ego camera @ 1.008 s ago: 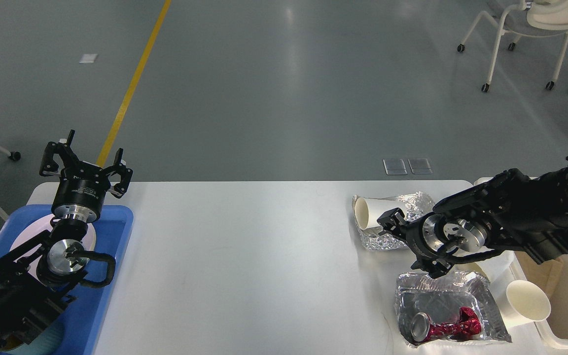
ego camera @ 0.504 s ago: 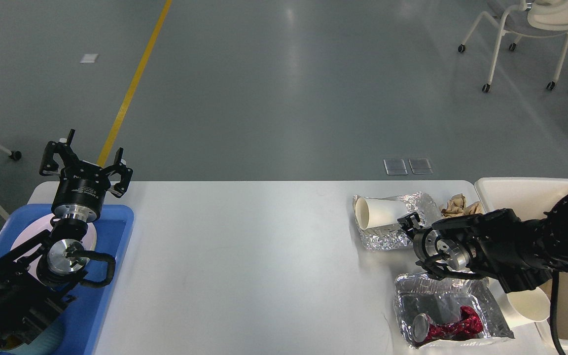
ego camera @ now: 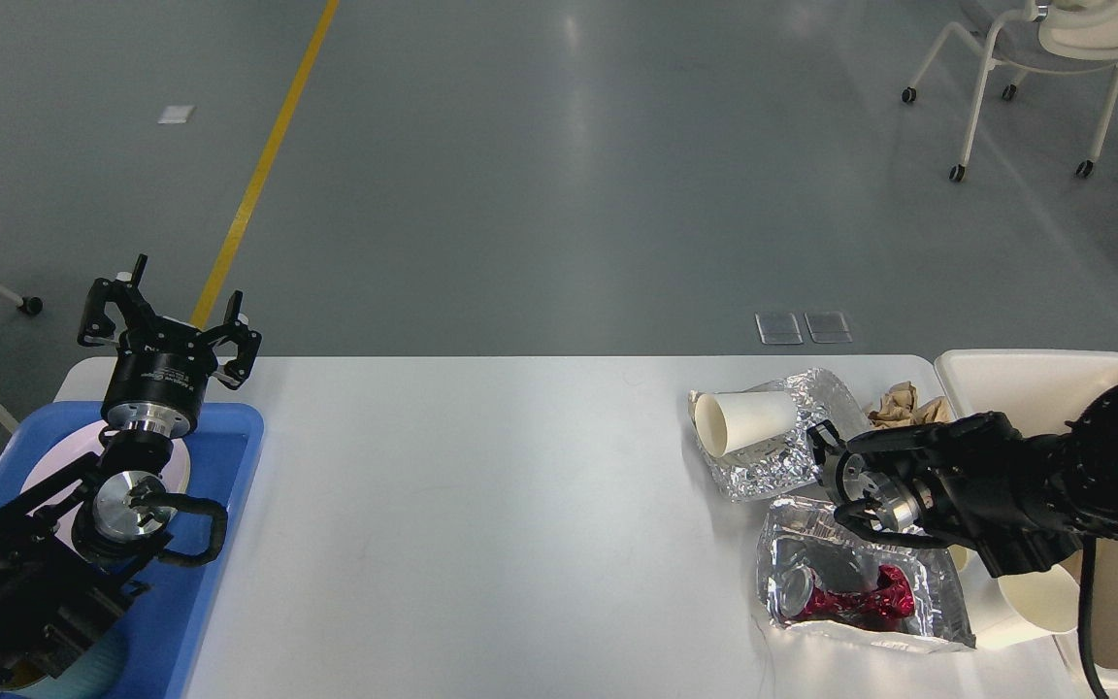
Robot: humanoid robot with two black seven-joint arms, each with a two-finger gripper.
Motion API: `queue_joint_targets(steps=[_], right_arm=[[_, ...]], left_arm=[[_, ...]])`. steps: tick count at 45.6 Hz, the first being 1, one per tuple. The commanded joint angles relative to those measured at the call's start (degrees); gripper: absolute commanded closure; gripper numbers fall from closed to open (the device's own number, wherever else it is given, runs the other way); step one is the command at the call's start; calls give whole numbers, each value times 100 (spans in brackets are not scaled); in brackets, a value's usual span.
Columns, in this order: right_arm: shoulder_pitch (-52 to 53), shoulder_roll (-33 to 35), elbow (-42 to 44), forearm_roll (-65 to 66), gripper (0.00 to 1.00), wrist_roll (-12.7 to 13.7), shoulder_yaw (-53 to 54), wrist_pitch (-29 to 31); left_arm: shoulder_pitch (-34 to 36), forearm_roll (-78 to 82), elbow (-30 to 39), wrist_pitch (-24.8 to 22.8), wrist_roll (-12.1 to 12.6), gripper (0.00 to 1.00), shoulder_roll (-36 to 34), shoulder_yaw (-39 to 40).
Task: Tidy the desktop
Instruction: 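Lower the right gripper onto the foil tray holding the red can, then lift the foil tray with white cup and carry it into the bin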
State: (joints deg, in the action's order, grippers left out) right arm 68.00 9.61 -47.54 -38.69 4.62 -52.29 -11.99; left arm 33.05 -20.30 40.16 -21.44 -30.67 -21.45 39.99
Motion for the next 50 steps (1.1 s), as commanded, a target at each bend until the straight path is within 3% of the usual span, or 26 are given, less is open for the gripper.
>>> queue_joint_targets(steps=[1,15,26,36,50], right_arm=[[20,-3,-18,11,100,13,-1,-14],[467,383,-439,160,100,30,-106,196],[2216,1008,-2004,1661,100,13,-721,1471],[3807,1210,-2549,3499,100,-75,-801,2674],[5574,1219,-4368,3781,100,-312,-379,4564]], left_arm=[[0,0,0,0,0,3,0,0],[0,0,0,0,0,3,0,0],[8,0,0,0,0,3,0,0],[8,0,0,0,0,3,0,0],[0,0,0,0,0,3,0,0]])
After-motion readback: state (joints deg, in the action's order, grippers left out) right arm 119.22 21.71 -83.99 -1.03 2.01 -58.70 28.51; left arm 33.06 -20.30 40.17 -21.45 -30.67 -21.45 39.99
